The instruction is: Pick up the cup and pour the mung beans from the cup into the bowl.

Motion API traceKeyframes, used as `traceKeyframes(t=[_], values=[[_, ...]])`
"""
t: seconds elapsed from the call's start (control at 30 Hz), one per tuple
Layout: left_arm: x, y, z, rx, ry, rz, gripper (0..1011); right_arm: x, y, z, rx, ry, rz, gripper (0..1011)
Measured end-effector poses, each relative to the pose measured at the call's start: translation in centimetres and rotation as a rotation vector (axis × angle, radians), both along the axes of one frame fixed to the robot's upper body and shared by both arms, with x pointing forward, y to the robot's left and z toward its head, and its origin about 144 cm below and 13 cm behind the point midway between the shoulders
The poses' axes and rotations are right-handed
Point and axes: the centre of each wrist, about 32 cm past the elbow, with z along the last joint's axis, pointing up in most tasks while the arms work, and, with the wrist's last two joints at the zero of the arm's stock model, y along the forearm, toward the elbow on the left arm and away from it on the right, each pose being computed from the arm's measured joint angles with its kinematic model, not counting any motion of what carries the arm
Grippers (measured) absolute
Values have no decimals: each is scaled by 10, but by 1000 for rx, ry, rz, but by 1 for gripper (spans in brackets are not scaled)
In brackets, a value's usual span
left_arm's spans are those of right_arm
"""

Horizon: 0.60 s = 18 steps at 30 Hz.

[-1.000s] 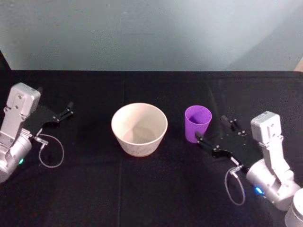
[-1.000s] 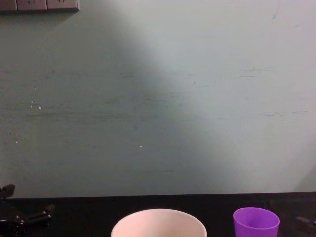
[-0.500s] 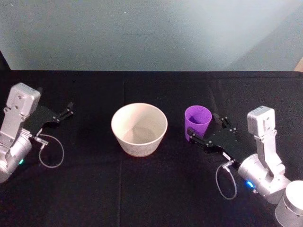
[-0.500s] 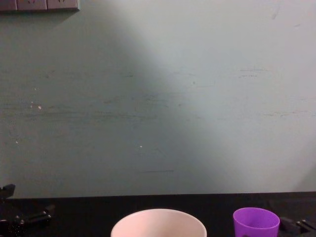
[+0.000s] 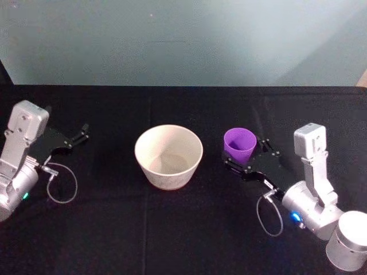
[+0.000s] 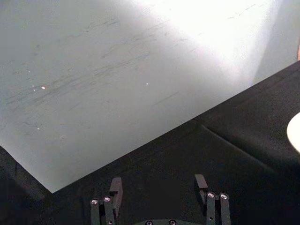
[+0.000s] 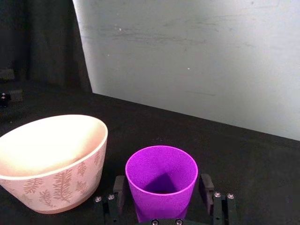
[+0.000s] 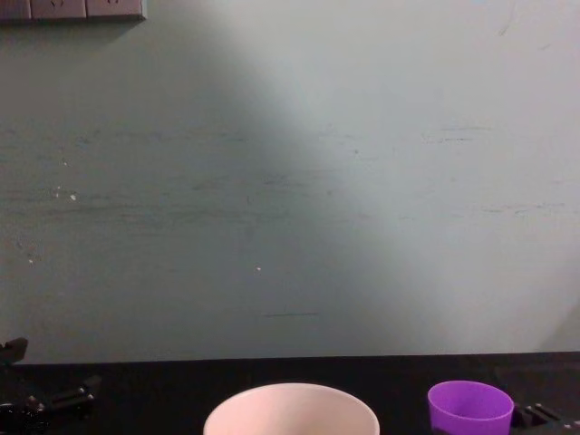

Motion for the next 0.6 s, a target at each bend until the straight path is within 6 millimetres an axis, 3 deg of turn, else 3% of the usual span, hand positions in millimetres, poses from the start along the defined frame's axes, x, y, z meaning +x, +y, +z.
traceKeyframes(t=[0.6], values=[[0,0,0,0,0,0,1000,16,5,1,-15,10,10,1003]])
